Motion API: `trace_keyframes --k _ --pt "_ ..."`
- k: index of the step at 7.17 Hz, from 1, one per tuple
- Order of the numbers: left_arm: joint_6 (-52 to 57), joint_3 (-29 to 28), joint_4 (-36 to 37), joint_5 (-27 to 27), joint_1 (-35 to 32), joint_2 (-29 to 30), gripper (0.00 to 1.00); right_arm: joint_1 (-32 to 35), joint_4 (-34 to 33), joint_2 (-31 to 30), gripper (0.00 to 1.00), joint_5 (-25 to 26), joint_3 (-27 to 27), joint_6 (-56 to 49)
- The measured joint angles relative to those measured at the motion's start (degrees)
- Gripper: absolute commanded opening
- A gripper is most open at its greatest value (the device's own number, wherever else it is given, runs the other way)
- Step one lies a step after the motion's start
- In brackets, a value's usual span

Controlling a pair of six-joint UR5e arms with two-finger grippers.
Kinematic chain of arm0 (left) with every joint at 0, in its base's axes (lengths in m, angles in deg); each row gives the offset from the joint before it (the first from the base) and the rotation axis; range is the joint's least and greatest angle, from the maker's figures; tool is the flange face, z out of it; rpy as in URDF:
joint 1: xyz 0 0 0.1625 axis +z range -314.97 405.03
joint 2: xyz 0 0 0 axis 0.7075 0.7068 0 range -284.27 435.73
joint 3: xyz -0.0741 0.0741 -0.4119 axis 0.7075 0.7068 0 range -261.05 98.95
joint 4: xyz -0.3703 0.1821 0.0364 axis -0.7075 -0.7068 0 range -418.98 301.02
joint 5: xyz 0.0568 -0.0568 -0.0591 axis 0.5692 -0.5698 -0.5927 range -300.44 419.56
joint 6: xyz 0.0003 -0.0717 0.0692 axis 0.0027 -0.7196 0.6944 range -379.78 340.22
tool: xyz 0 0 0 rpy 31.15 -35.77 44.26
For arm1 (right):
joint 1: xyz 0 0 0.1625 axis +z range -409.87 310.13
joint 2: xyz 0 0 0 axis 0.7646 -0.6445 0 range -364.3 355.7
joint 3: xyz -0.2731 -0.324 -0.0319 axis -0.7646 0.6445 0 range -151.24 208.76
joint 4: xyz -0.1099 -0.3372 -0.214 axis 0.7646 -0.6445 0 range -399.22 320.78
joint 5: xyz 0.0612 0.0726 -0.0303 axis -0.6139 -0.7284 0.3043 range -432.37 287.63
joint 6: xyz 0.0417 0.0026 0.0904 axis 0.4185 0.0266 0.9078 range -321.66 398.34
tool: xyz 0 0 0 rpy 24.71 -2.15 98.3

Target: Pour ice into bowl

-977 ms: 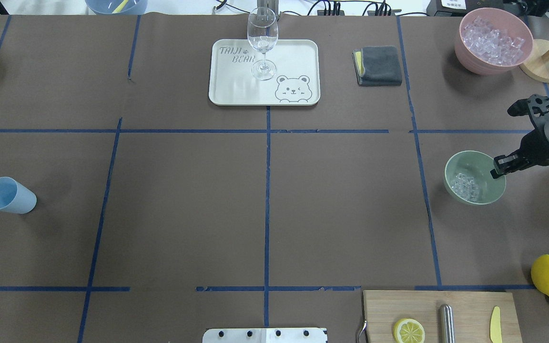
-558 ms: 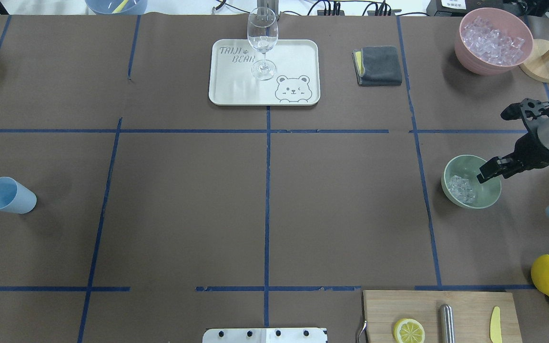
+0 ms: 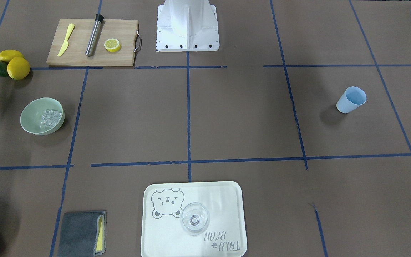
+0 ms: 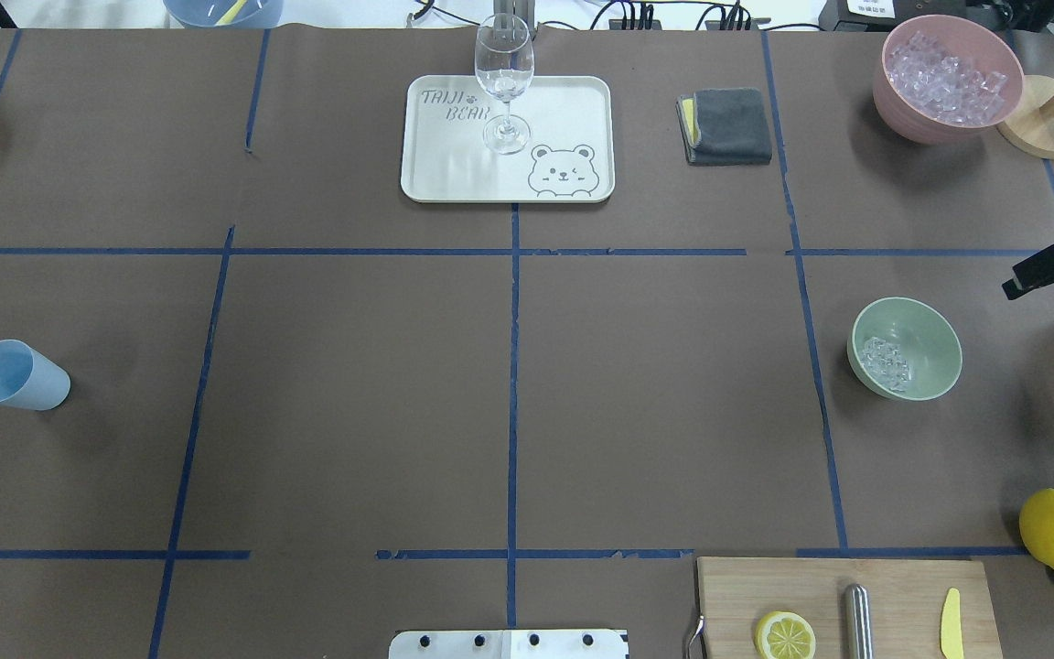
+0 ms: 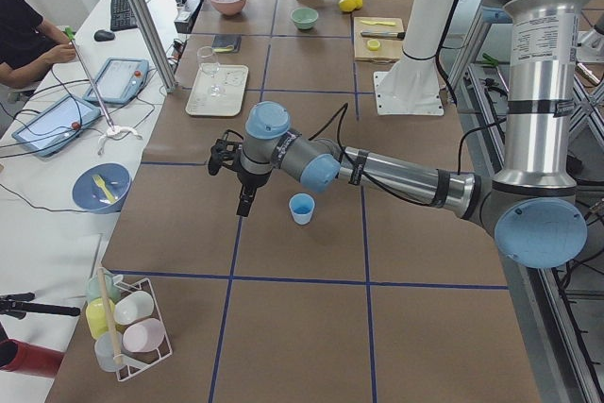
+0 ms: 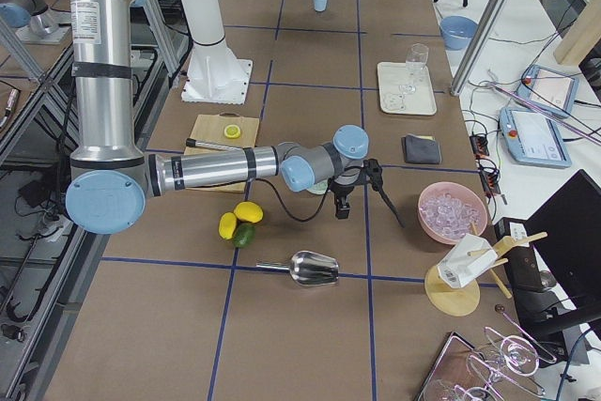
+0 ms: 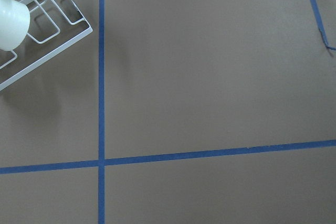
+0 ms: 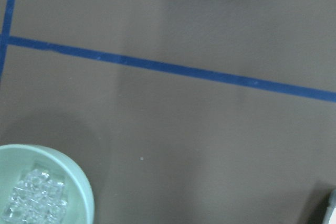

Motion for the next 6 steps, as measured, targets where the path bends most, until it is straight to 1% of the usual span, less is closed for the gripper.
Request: trace_keyframes --k 1,2,3,4,5,6 --pt "3.75 0.32 0.18 -0.83 -0.18 -1.99 1.0 4.45 -4.03 0.4 1.0 -0.46 -0.3 -4.22" --pt "7.34 0.11 2.1 -2.93 -0.32 -3.7 1.0 8.59 -7.34 0.54 1.0 -1.42 -0.78 -6.29" --pt "10.15 0.21 6.38 -5.65 -0.56 -4.68 1.0 11.44 -9.61 0.38 1.0 -2.45 -1.15 -7.12" --pt "13.37 0.46 10.07 -7.11 -1.14 -6.43 1.0 12.84 -10.64 0.26 1.0 -2.94 -1.19 -7.45" --pt "15.39 0.15 10.77 -7.63 -1.69 -8.4 1.0 13.34 -10.97 0.18 1.0 -2.99 -1.14 -7.76" --pt "16.13 -0.53 9.55 -7.86 -1.92 -9.39 1.0 13.49 -11.02 -0.01 1.0 -2.77 -1.06 -8.8"
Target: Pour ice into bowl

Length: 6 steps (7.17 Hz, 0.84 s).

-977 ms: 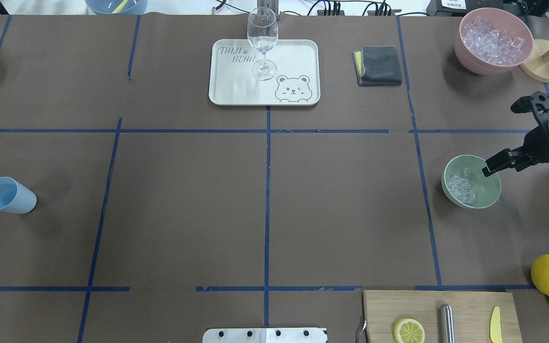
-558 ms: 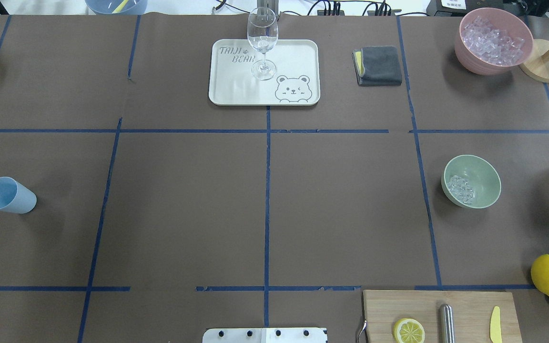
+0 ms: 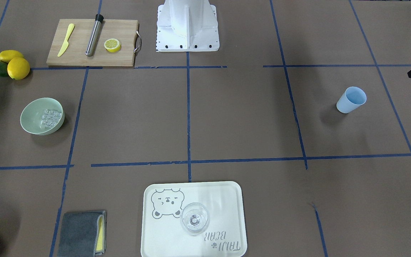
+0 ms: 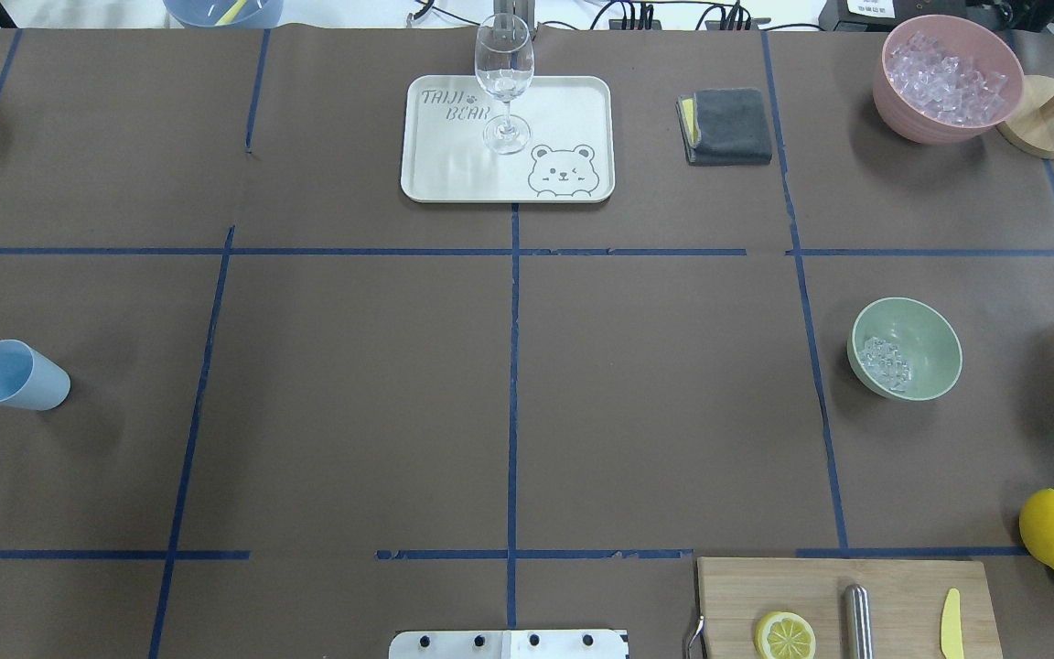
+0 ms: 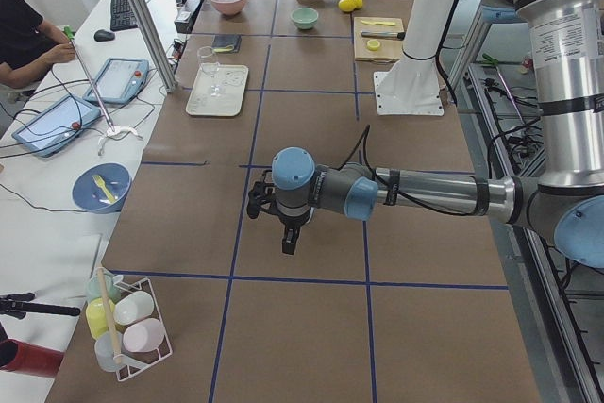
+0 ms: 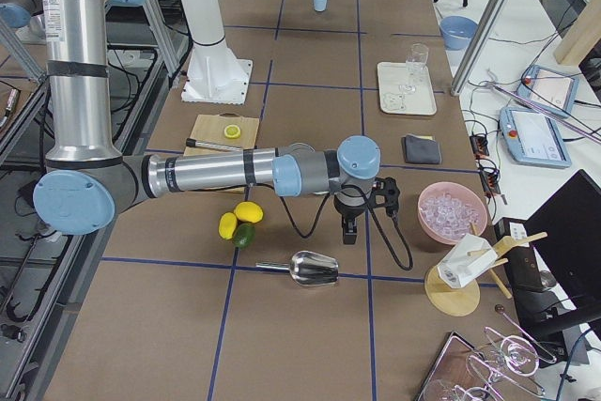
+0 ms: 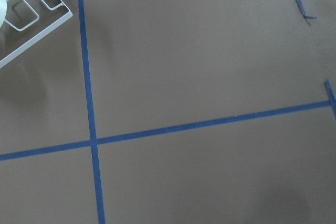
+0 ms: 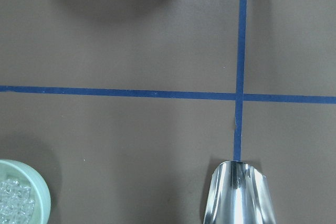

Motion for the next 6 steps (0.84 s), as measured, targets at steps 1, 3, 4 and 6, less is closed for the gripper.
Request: trace_keyframes --k 1,3,4,6 --pt "0.1 -0.92 -1.56 -0.08 -0.14 -0.24 1.0 0.0 -0.03 -0.07 1.0 0.12 0.11 -1.46" --pt "0.42 -3.47 -2.73 0.08 -0.64 1.49 1.0 0.02 0.03 -0.09 1.0 0.16 0.21 -2.58" --pt "0.55 -4.81 -2.72 0.26 -0.72 2.96 1.0 0.02 -0.02 -0.28 1.0 0.2 0.32 -2.71" --pt "0.62 -7.83 -2.42 0.39 -0.76 5.05 1.0 0.02 -0.17 -0.9 1.0 0.26 0.51 -2.86"
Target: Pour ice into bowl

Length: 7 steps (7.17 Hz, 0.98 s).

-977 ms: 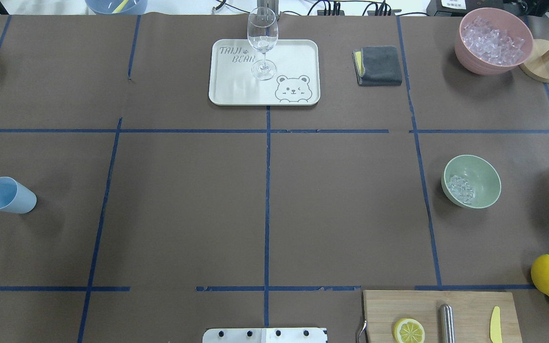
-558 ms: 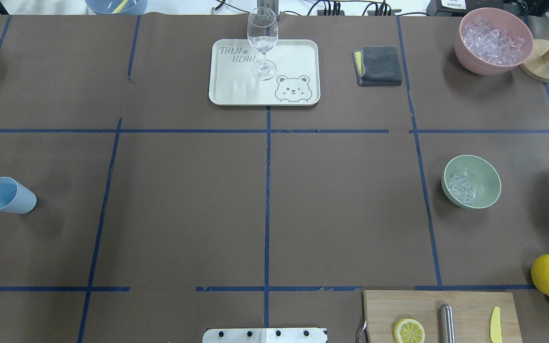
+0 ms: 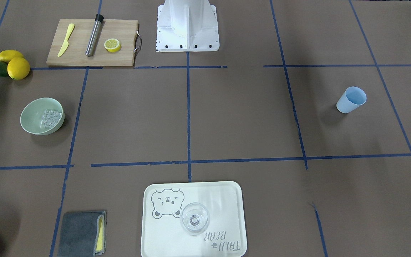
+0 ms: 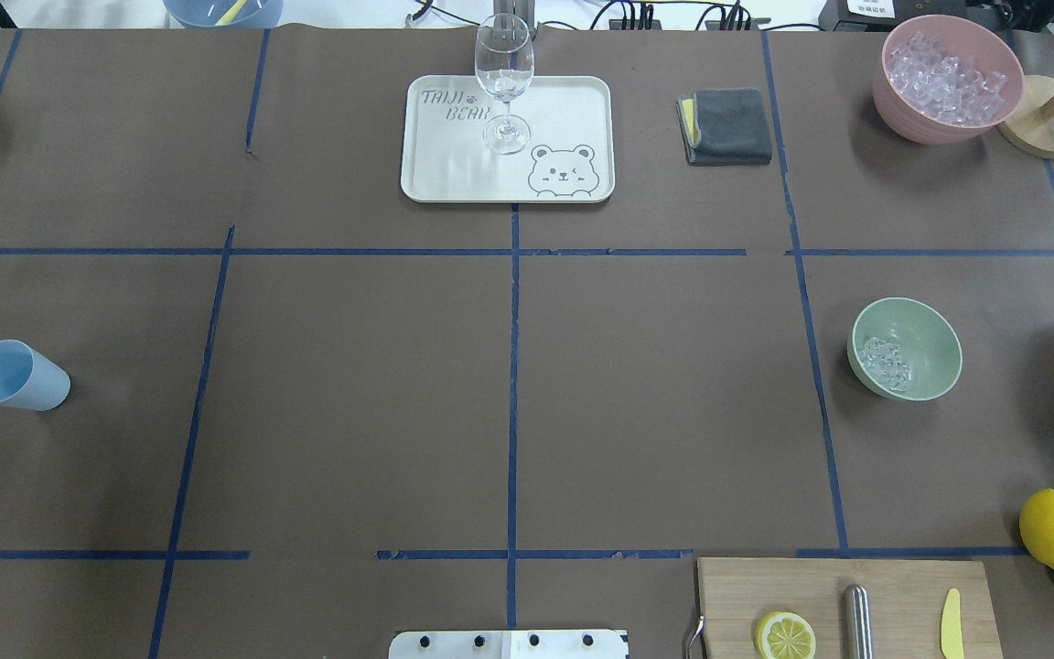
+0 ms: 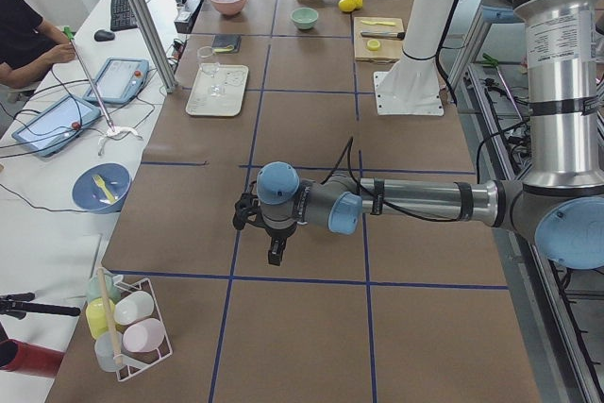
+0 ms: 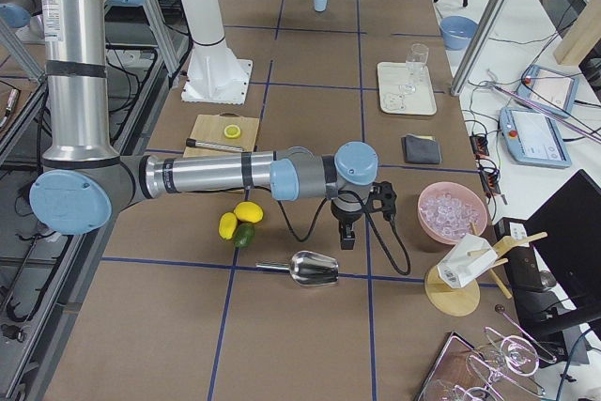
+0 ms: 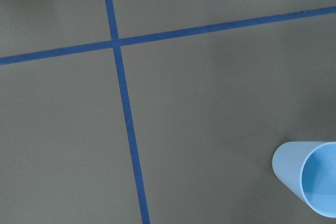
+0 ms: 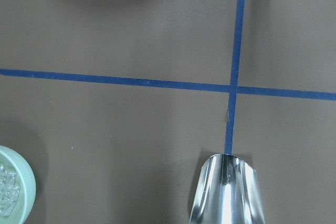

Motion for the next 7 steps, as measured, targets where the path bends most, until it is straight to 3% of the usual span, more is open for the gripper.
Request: trace_keyframes --k 3,7 --pt "0.39 -2.59 0.88 -0.02 -1.25 0.54 1.0 -0.69 -0.52 -0.01 1.0 -0.21 0.18 -1.23" --pt "6.16 -3.33 9.16 -0.43 -3.88 3.05 1.0 -0.4 -6.82 0.88 1.0 -0.32 -0.31 -7.42"
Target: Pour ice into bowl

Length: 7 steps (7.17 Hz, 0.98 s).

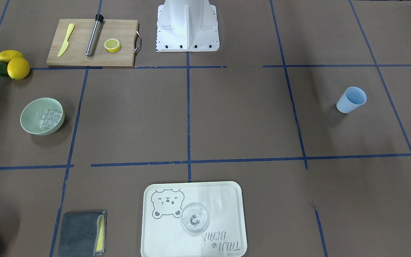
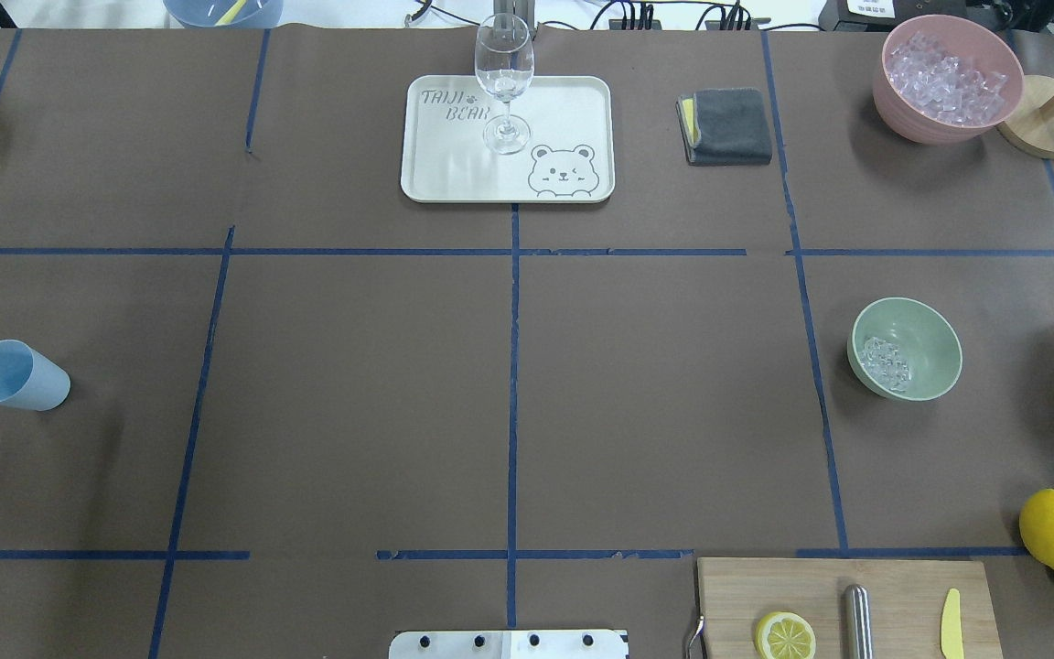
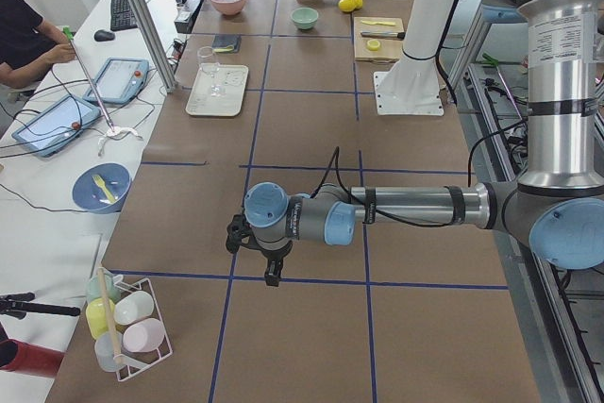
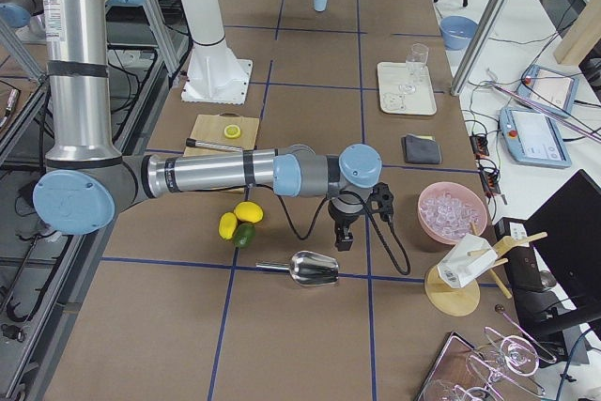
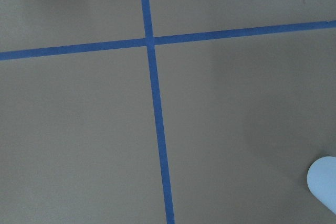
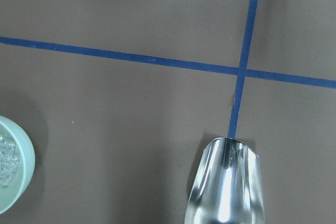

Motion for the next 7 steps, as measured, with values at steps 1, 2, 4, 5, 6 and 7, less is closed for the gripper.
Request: trace_keyframes --k 1,2,4,5,6,7 --pt "0.13 0.76 3.35 -0.11 -0.11 1.24 1.0 0.03 -0.18 0.17 1.0 0.17 0.01 -0.15" --pt "0.15 1.21 5.18 -0.15 -0.17 1.97 1.0 0.04 -0.23 0.37 1.0 0.17 0.0 -0.17" --pt "0.03 1.82 6.1 -0.1 -0.22 2.52 1.0 0.04 -0.26 0.57 1.0 -0.08 0.03 -0.14" --pt "-0.03 1.96 6.12 -0.07 -0.22 2.84 1.0 0.05 -0.18 0.49 1.0 -0.14 0.04 -0.14" --pt "-0.06 1.97 6.13 -0.03 -0.22 3.32 1.0 0.05 0.07 0.2 1.0 -0.09 0.05 -0.11" --pt "-0.07 1.92 6.12 -0.01 -0.22 3.68 1.0 0.05 0.24 0.01 1.0 0.04 0.05 -0.03"
